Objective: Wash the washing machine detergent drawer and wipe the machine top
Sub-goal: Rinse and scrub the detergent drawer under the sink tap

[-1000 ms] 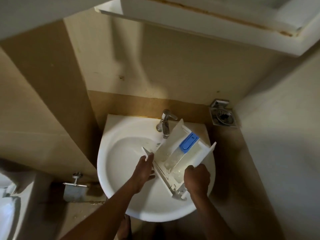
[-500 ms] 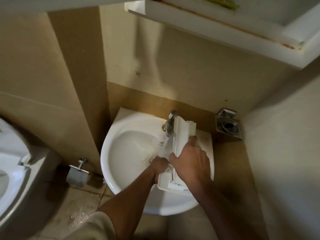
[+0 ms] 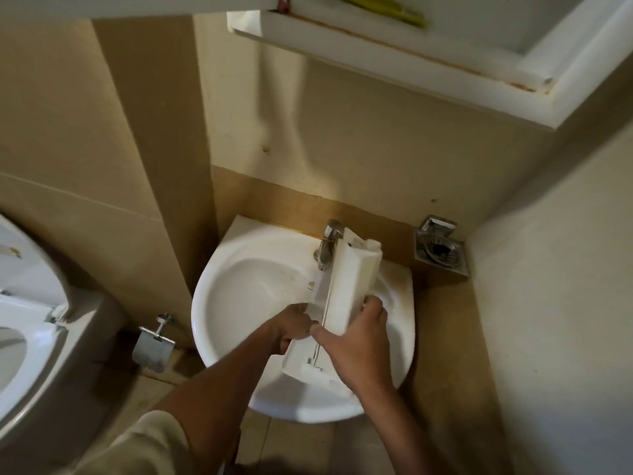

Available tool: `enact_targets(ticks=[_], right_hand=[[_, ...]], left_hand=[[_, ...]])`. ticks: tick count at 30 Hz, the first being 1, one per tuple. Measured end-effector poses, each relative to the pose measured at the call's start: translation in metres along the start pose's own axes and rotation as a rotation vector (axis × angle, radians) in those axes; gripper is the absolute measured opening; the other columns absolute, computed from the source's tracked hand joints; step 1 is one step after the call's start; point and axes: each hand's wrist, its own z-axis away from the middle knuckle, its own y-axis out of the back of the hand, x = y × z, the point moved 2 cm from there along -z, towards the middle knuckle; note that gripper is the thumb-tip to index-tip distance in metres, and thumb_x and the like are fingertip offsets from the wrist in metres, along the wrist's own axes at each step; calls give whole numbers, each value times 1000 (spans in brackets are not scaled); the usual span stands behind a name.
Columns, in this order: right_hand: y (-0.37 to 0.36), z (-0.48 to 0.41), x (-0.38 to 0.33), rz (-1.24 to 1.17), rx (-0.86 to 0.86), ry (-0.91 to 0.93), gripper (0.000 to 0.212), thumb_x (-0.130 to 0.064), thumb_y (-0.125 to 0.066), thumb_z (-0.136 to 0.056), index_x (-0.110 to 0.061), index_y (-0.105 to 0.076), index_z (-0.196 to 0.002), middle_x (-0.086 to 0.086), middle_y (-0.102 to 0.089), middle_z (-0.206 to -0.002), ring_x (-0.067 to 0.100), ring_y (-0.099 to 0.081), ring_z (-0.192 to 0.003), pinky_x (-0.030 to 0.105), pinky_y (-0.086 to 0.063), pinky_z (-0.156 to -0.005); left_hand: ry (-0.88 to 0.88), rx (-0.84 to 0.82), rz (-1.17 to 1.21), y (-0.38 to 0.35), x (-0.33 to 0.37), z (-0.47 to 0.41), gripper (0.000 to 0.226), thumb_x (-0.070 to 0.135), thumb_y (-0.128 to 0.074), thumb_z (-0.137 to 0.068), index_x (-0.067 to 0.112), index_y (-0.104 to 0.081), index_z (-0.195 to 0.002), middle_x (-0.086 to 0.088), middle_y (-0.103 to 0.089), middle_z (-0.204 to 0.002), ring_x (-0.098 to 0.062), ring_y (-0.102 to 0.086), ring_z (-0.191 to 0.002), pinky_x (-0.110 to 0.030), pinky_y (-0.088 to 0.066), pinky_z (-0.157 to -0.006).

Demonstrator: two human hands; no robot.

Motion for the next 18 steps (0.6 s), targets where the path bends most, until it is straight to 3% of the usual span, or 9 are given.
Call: enact_targets(ticks=[1,3,5,7,8,11,14,16,18], right_hand=[[3,4,7,-189,-75,-91,81,-47,-84,-65,-25,-37,-127,-3,-55,-119,16,-62,-104,31,-57,-79],[9,10,18,-671,-207,-295,86,-57,-85,-59,-24,-46,-128,1,-67,-113,18,-68,-101,34,-59,-76],[19,10,30,-1081,-249,-495,93,-71,-77,-55,-23,-55,-131,13,-71,-114,32,-68,-106,52,-56,-87],[30,5,40,-1327,-338,-649,94,-82,-59,-62,-16,-59,-130,21,-67,-121,45,-63,-112,66,-42,-100],[35,4,40,-1397,-420,-677,99,-86,-53,-63,-13,-59,-130,23,-65,-126,48,-60,-115,67,-37,-104],[27,1,35,-1306,-476,-709,88,-77,-63,-66,-15,-61,-129,19,-65,-128,44,-62,-114,65,-43,-99],[3,1,22,-1063,-239,-675,54,-21,-82,-68,-15,-67,-120,18,-70,-115,38,-69,-101,56,-57,-79],[-14,4,13,-971,-144,-643,45,-14,-78,-72,-15,-69,-116,13,-74,-106,32,-71,-99,50,-60,-71],[-25,8,3,-889,-58,-609,50,-19,-81,-61,-23,-71,-110,4,-77,-99,26,-72,-94,46,-61,-65]], left_hand=[[-10,28,-48,12,-5,-6,51,6,-62,-91,3,-48,-140,-19,-62,-131,-32,-63,-117,-36,-52,-99],[-57,67,-47,31,-3,-14,59,8,-68,-85,9,-51,-141,-14,-66,-125,-27,-67,-106,-39,-54,-98],[-127,63,-117,44,9,-18,51,5,-69,-85,9,-59,-134,-13,-68,-119,-24,-66,-96,-36,-58,-89],[-199,86,-322,50,25,-31,42,9,-69,-88,7,-61,-130,-12,-66,-124,-27,-65,-104,-21,-53,-79],[-228,102,-414,50,33,-37,43,13,-69,-89,6,-62,-130,-12,-63,-128,-28,-63,-111,-23,-51,-84],[-284,54,-554,44,48,-55,39,18,-67,-89,3,-64,-124,-16,-63,-126,-31,-60,-115,-35,-50,-94],[-292,91,-570,41,47,-71,34,26,-66,-91,2,-68,-114,-15,-68,-115,-32,-62,-108,-32,-49,-83],[-283,146,-562,41,44,-78,38,38,-60,-94,4,-70,-109,-15,-70,-112,-33,-64,-106,-34,-50,-82],[-252,204,-558,42,44,-80,45,46,-55,-96,4,-68,-106,-14,-71,-107,-32,-65,-101,-35,-51,-76]])
